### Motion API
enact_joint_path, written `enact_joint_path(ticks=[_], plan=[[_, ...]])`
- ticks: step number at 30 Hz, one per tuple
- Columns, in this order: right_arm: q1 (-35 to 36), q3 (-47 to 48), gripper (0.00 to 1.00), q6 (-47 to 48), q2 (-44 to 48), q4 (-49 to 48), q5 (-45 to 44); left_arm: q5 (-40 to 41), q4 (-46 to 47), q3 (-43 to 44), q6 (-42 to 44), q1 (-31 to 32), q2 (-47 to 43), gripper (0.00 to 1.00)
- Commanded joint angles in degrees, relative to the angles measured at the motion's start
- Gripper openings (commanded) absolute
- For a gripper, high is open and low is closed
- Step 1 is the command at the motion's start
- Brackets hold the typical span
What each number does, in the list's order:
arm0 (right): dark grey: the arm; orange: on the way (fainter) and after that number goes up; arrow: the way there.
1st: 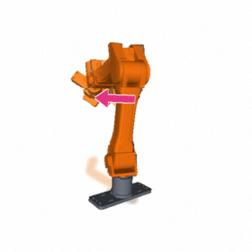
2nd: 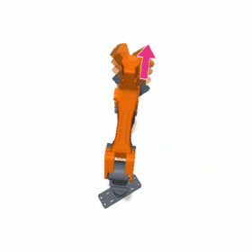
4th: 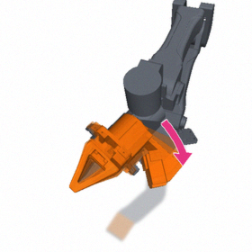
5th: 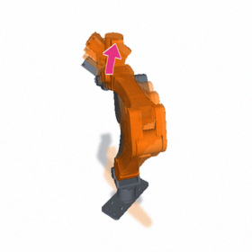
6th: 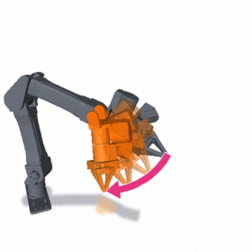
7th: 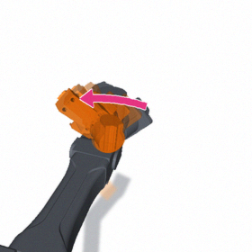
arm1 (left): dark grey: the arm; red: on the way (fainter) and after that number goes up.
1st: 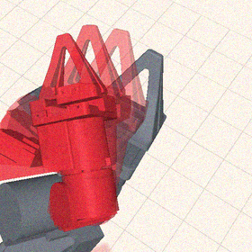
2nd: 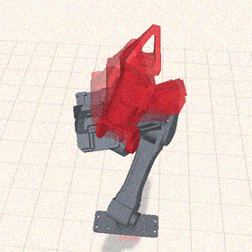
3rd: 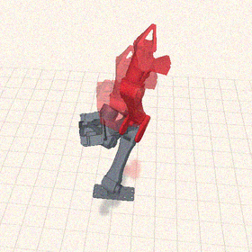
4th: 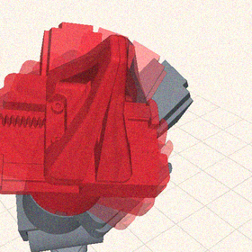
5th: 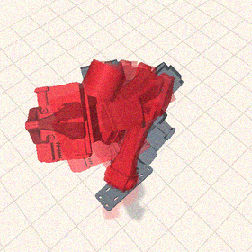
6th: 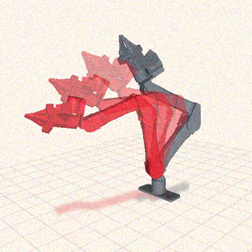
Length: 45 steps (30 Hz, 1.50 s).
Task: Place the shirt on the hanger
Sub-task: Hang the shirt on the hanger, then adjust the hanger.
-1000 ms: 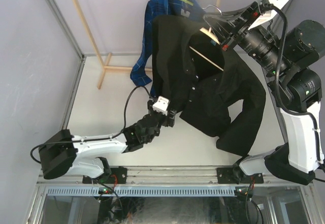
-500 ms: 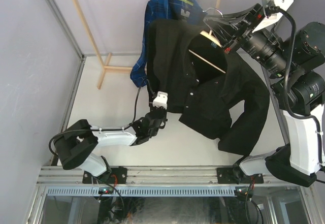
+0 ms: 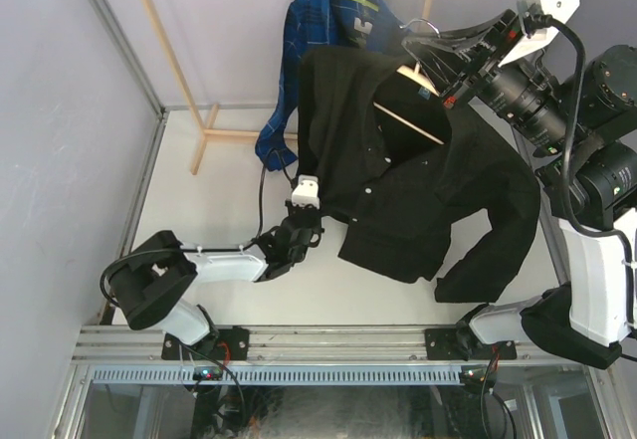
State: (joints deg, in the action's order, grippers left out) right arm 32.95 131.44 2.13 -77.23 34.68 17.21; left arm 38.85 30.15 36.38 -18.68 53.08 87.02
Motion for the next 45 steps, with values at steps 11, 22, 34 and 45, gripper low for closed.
enact_joint_path(ticks=[11, 22, 34, 45], plan=[[-1.46, -6.16, 0.0, 0.62, 5.15, -7.61, -0.52, -4.46, -4.82, -6.64, -3.2, -0.95, -11.2, 0.62], [-2.1, -23.26, 0.0, 0.49, 12.35, -10.12, 2.21, -3.12, -20.58, -11.5, -3.72, -0.96, -42.12, 0.89], [-0.15, -38.49, 0.0, 3.97, 16.45, -7.79, 18.69, -27.99, -33.52, 8.4, 20.19, -1.05, -58.86, 0.95], [14.65, -47.08, 0.0, 8.7, 16.51, -8.88, 12.88, -54.87, -39.92, 25.47, 24.13, -1.05, -48.33, 0.78]])
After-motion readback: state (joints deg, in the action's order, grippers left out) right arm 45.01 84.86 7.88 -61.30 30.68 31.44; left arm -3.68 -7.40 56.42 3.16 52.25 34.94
